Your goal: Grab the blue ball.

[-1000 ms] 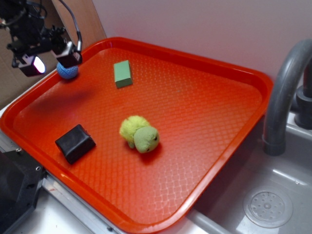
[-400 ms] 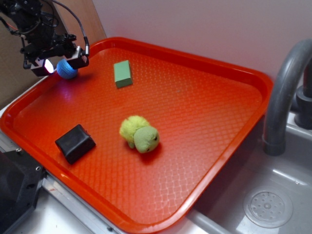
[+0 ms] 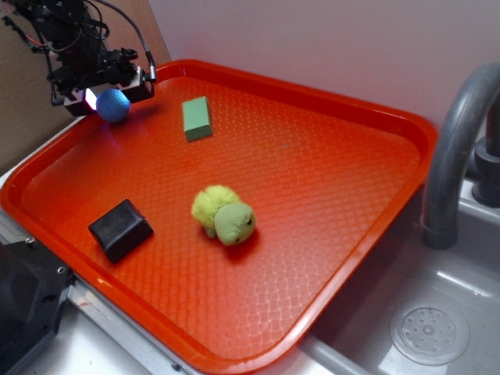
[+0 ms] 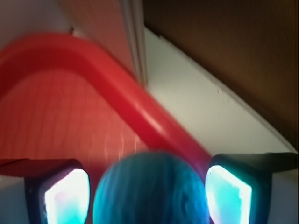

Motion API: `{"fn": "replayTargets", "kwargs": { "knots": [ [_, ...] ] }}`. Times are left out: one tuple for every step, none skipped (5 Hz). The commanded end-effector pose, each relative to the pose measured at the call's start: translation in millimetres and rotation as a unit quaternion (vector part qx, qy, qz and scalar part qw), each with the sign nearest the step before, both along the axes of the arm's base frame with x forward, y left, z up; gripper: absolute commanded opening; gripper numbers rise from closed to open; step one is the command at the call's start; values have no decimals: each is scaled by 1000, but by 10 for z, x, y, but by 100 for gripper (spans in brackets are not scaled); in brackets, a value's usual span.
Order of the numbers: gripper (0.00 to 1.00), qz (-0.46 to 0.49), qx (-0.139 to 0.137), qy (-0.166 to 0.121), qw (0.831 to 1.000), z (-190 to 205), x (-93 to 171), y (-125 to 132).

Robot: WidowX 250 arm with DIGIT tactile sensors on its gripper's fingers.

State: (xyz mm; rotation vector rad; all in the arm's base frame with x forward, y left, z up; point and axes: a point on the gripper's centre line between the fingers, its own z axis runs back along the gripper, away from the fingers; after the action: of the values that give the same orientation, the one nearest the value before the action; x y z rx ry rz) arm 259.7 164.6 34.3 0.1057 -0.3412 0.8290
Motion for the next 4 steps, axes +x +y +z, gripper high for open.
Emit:
{"fn": "replayTargets", "kwargs": {
  "knots": [
    [0,2,7,-11,1000,69,-80,16],
    [0,-6,9,14,1000,104,-111,-31],
    [0,-16,-1,23,1000,256,-208,-121],
    [0,-49,-38,38,997,748,-443,-309]
  ]
}}
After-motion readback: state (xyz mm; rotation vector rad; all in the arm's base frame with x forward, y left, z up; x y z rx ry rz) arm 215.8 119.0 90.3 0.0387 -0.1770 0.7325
